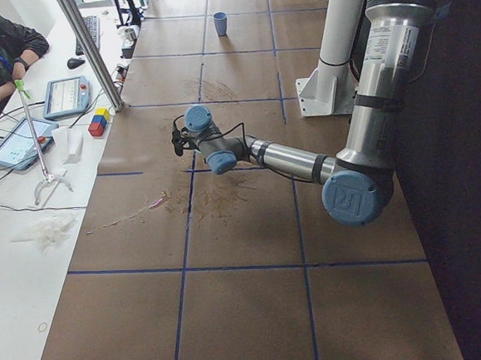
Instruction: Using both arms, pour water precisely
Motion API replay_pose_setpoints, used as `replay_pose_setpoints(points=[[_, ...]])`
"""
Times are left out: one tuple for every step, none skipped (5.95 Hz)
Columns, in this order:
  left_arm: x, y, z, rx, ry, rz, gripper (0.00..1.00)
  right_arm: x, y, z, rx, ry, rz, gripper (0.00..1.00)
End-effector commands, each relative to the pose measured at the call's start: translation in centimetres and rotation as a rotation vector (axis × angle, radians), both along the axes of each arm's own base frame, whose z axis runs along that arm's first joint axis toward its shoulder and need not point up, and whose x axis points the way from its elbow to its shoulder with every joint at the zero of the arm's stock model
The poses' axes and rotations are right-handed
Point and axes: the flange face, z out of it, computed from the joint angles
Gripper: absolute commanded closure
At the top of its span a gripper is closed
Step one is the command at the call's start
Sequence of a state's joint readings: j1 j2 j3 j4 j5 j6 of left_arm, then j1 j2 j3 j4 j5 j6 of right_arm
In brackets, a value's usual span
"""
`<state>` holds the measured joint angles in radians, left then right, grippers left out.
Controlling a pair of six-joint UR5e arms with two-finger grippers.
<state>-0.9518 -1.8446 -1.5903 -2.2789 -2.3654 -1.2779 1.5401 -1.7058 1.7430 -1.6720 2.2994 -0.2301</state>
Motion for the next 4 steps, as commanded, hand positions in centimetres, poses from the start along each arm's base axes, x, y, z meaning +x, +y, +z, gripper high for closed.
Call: replay_pose_setpoints(points=[[9.2,-0.7,-10.2,-0.014,-0.036,0.004,1.0,0.0,0.0,0.2,-0.003,0.0,0.0,0.0],[14.4,1.0,-13.6,-0.02,-0.044,0.01,1.0,0.0,0.0,0.2,-0.005,0.0,0.0,0.0],[20.9,1.9,-17.5,-0.028,-0.05,-0.021,1.0,0.0,0.0,0.2,-0.009,0.001,0.004,0.0],[25.8,2.5,-19.1,-0.039,-0.073,-0.033,1.0,0.0,0.0,0.3,-0.015,0.001,0.009,0.0]])
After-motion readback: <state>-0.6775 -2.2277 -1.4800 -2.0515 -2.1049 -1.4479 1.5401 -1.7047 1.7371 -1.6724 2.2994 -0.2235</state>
